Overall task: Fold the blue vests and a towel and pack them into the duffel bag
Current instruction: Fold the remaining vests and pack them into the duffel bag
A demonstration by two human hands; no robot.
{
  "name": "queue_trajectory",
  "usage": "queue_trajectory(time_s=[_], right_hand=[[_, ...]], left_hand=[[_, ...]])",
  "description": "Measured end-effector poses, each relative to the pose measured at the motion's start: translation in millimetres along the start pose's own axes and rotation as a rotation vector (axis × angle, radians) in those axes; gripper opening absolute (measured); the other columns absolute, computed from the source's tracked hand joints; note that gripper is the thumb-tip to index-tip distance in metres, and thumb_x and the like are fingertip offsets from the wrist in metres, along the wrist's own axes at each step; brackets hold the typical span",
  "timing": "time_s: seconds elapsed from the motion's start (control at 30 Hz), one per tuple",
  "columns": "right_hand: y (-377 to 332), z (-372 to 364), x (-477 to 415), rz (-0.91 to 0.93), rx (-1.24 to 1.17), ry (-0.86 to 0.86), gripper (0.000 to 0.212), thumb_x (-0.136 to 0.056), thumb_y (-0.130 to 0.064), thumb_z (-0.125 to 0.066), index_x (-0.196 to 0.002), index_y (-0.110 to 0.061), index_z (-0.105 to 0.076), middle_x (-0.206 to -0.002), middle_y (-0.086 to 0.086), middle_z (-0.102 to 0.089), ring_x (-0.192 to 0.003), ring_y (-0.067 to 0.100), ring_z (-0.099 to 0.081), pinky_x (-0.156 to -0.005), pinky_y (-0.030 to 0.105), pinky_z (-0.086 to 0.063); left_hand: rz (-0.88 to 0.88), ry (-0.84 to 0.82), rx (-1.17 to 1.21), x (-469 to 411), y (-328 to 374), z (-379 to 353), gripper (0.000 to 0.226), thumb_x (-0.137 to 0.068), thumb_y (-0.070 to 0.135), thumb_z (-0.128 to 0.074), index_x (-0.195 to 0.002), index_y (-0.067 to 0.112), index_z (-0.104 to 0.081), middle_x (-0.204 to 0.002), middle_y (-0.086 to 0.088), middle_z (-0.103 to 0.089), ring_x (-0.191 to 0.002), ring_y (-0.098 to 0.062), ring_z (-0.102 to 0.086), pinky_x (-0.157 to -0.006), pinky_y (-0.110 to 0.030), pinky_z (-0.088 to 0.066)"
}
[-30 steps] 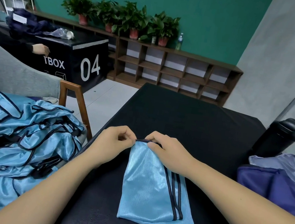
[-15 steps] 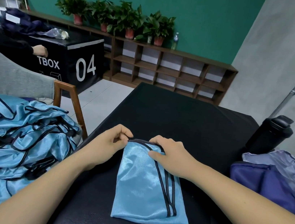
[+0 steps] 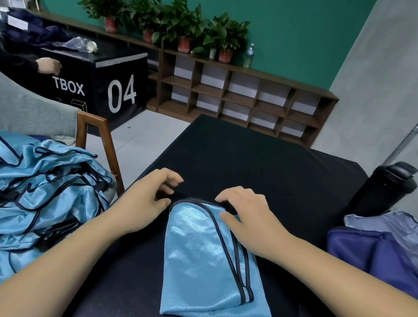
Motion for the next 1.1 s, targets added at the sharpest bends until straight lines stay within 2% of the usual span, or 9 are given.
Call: queue_trajectory(time_s=[0.13, 0.33, 0.5, 0.63, 0.73, 0.8, 0.9, 0.97, 1.1], right_hand=[[-23, 19, 31, 0.144, 0.021, 0.060, 0.023, -0.111, -0.029, -0.051, -0.131, -0.037, -0.056, -0.133, -0.028, -0.047, -0.126, 0.004, -0.045, -0.114, 0.026, -0.027], [-44, 10, 89, 0.308, 0.093, -0.065, 0.021, -0.113, -0.039, -0.049, -0.127, -0.031, -0.062, -0.138, -0.021, -0.052, -0.131, 0.002, -0.046, -0.110, 0.031, -0.036], [-48, 8, 117, 0.338, 0.179, -0.161, 0.033, -0.107, -0.063, -0.050, -0.118, -0.035, -0.063, -0.126, -0.018, -0.052, -0.112, 0.005, -0.047, -0.100, 0.026, -0.040], [-51, 5, 128, 0.384, 0.259, -0.209, 0.036, -0.104, -0.066, -0.052, -0.110, -0.032, -0.062, -0.130, -0.012, -0.053, -0.117, 0.010, -0.050, -0.101, 0.028, -0.042], [-52, -2, 131, 0.393, 0.305, -0.245, 0.033, -0.106, -0.061, -0.050, -0.111, -0.030, -0.059, -0.137, -0.010, -0.052, -0.122, 0.013, -0.051, -0.103, 0.030, -0.043], [-50, -3, 130, 0.364, 0.293, -0.244, 0.035, -0.105, -0.062, -0.050, -0.118, -0.030, -0.056, -0.145, -0.011, -0.050, -0.130, 0.011, -0.050, -0.107, 0.028, -0.041], [-49, -7, 126, 0.326, 0.204, -0.232, 0.050, -0.104, -0.068, -0.048, -0.140, -0.033, -0.050, -0.159, -0.016, -0.041, -0.146, 0.004, -0.038, -0.119, 0.023, -0.031], [-50, -10, 123, 0.333, 0.157, -0.227, 0.046, -0.105, -0.063, -0.050, -0.142, -0.036, -0.049, -0.150, -0.022, -0.047, -0.141, -0.001, -0.040, -0.117, 0.022, -0.032], [-40, -8, 112, 0.179, -0.060, -0.166, 0.010, -0.107, -0.044, -0.056, -0.112, -0.037, -0.060, -0.104, -0.017, -0.063, -0.099, 0.006, -0.057, -0.092, 0.029, -0.047]], left_hand=[[-0.174, 0.011, -0.134, 23, 45, 1, 0.037, -0.097, 0.007, -0.068, -0.113, 0.041, -0.063, -0.116, 0.021, -0.057, -0.113, -0.006, -0.061, -0.096, -0.030, -0.052], [-0.312, -0.252, -0.213, 84, 86, -40, 0.016, -0.098, 0.040, -0.067, -0.113, 0.044, -0.066, -0.112, 0.023, -0.058, -0.114, -0.001, -0.056, -0.099, -0.029, -0.049], [-0.383, -0.414, -0.332, 111, 106, -82, 0.043, -0.091, 0.077, -0.058, -0.119, 0.045, -0.062, -0.113, 0.020, -0.054, -0.108, 0.000, -0.051, -0.098, -0.024, -0.044], [-0.403, -0.427, -0.385, 115, 109, -88, 0.030, -0.087, 0.061, -0.057, -0.110, 0.041, -0.057, -0.109, 0.017, -0.051, -0.104, -0.003, -0.049, -0.089, -0.022, -0.041], [-0.410, -0.423, -0.451, 116, 107, -88, 0.020, -0.082, 0.050, -0.054, -0.098, 0.038, -0.057, -0.099, 0.015, -0.052, -0.092, -0.006, -0.052, -0.077, -0.025, -0.047], [-0.408, -0.409, -0.478, 116, 107, -88, 0.013, -0.080, 0.045, -0.055, -0.090, 0.037, -0.056, -0.091, 0.014, -0.053, -0.083, -0.005, -0.050, -0.070, -0.023, -0.046], [-0.388, -0.419, -0.403, 114, 111, -85, 0.010, -0.086, 0.043, -0.054, -0.091, 0.034, -0.053, -0.095, 0.013, -0.053, -0.087, -0.006, -0.050, -0.075, -0.024, -0.045], [-0.332, -0.416, -0.306, 111, 112, -77, 0.009, -0.090, 0.041, -0.054, -0.094, 0.033, -0.051, -0.096, 0.013, -0.056, -0.088, -0.007, -0.052, -0.077, -0.028, -0.048], [-0.188, -0.386, -0.122, 106, 105, -63, 0.012, -0.099, 0.036, -0.059, -0.094, 0.032, -0.049, -0.084, 0.006, -0.062, -0.072, -0.018, -0.055, -0.068, -0.042, -0.050]])
Point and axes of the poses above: each hand's wrist, its own x-axis away from the middle knuckle, its own z-axis out of the back of the hand, y = z × x, the point moved 9 cm from there along -x, towards the middle knuckle
